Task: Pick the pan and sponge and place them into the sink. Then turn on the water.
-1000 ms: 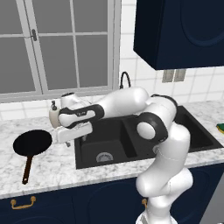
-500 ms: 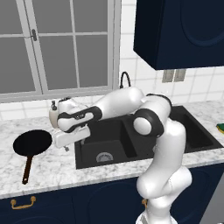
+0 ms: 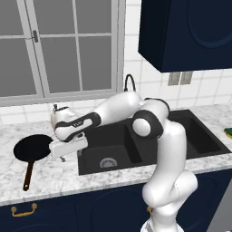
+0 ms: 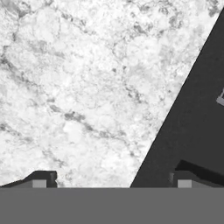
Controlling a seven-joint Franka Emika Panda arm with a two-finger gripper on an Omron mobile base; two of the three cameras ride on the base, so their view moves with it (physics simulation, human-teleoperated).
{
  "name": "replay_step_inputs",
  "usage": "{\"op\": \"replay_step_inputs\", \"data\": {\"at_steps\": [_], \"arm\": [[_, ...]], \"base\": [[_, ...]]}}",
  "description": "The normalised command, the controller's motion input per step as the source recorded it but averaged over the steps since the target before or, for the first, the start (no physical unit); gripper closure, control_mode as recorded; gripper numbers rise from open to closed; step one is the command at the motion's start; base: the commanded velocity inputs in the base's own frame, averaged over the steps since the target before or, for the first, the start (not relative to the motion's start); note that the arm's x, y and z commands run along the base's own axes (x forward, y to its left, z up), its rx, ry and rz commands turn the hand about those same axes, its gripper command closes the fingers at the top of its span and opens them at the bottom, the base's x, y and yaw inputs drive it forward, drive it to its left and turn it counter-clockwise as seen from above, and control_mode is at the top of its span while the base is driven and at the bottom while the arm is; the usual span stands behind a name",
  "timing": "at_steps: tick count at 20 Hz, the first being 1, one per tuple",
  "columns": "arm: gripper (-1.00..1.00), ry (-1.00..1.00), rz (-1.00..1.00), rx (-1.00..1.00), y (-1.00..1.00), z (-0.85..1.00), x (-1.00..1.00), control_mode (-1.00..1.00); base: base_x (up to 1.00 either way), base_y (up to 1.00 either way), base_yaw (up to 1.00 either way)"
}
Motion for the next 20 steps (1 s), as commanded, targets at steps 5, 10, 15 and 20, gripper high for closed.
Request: {"op": "replay_step_inputs", "data": {"at_steps": [5, 10, 15, 20], "arm": [[-1.00, 0.01, 0.00, 0.00, 0.44, 0.00, 0.00, -1.00], [-1.00, 0.00, -0.05, 0.00, 0.43, 0.00, 0.00, -1.00], [-1.00, 0.00, -0.06, 0.00, 0.39, 0.00, 0.00, -1.00], [-1.00, 0.00, -0.07, 0.00, 0.34, 0.00, 0.00, -1.00]], "base": [[0.00, 0.00, 0.00], [0.00, 0.00, 0.00], [0.00, 0.00, 0.00], [0.00, 0.00, 0.00]]}}
